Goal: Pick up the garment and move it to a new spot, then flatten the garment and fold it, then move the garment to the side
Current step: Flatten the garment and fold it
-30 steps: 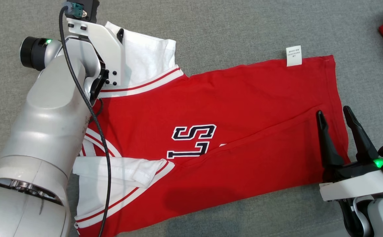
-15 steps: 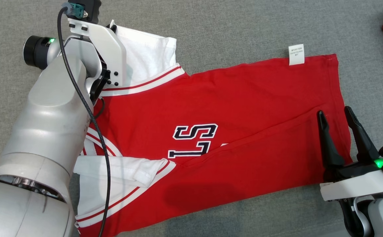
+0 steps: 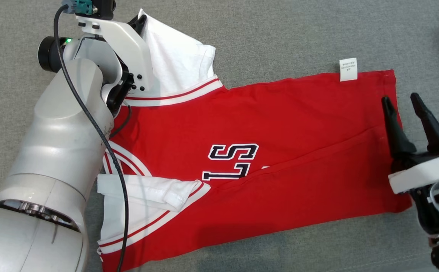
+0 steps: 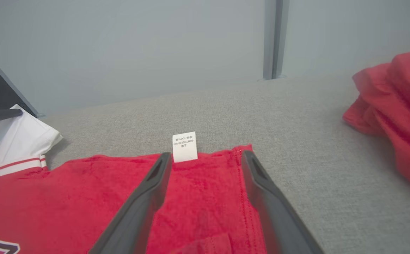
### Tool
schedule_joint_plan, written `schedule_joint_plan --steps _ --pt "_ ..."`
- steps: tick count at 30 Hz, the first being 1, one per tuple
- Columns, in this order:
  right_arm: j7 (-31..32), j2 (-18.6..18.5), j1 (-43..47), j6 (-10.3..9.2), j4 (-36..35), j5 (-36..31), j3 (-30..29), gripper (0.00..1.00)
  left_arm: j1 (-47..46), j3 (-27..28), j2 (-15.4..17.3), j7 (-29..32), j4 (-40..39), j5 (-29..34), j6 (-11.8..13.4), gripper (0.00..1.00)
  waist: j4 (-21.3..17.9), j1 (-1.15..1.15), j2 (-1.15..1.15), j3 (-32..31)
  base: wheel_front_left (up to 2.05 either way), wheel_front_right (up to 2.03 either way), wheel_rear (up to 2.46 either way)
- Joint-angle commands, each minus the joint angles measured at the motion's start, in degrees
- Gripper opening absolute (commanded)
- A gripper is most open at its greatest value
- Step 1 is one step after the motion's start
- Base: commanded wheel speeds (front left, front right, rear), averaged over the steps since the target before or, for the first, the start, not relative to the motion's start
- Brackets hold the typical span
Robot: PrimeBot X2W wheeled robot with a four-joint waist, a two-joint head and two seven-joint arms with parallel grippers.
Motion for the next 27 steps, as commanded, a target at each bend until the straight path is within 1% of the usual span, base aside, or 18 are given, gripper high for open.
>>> schedule_joint_plan --steps 1,8,9,13,16,22,23,24,25,27 --pt "2.3 -3.0 -2.2 -0.16 -0.2 2.8 1.5 1.00 -2.6 0.6 2.0 0.0 -2.1 -0.5 -0.2 0.00 0.5 0.00 0.00 0.4 0.00 0.00 0.00" --pt "13.0 -9.3 -9.1 -0.16 4.2 12.1 2.5 1.00 -2.7 -1.0 1.9 1.1 -6.8 -2.6 -0.4 0.00 2.3 0.00 0.00 1.6 0.00 0.00 0.00" --pt "13.0 -9.3 -9.1 -0.16 4.2 12.1 2.5 1.00 -2.7 -1.0 1.9 1.1 -6.8 -2.6 -0.4 0.00 2.3 0.00 0.00 1.6 0.00 0.00 0.00" --pt "17.9 -11.5 -12.2 -0.16 7.0 15.7 3.1 1.00 -2.3 -2.2 2.5 2.0 -9.8 -3.8 -0.4 0.00 2.9 0.00 0.00 2.3 0.00 0.00 0.00" --pt "20.2 -12.3 -14.0 -0.16 9.3 17.0 3.6 1.00 -2.2 -3.0 3.2 2.5 -11.4 -4.2 -0.4 0.00 3.3 0.00 0.00 2.7 0.00 0.00 0.00" --pt "20.8 -12.7 -16.3 -0.16 12.3 18.0 4.9 1.00 -1.9 -3.8 4.4 3.1 -13.7 -4.8 -0.4 0.00 3.7 0.00 0.00 3.2 0.00 0.00 0.00" --pt "20.8 -12.8 -16.7 -0.16 13.3 18.1 5.4 0.78 -1.8 -4.0 4.6 3.3 -14.2 -4.9 -0.4 0.00 3.8 0.00 0.00 3.3 0.00 0.00 0.00" --pt "20.6 -12.9 -16.9 -0.16 13.7 18.1 5.6 0.50 -1.7 -4.0 4.7 3.4 -14.5 -5.0 -0.4 0.00 3.8 0.00 0.00 3.3 0.00 0.00 0.00" --pt "20.4 -13.0 -17.1 -0.16 14.2 18.0 5.8 0.42 -1.7 -4.1 4.8 3.5 -14.7 -5.0 -0.4 0.00 3.9 0.00 0.00 3.3 0.00 0.00 0.00" --pt "20.2 -13.1 -17.5 -0.16 14.9 18.1 6.2 0.23 -1.5 -4.1 5.0 3.7 -15.2 -5.3 -0.4 0.00 3.9 0.00 0.00 3.4 0.00 0.00 0.00"
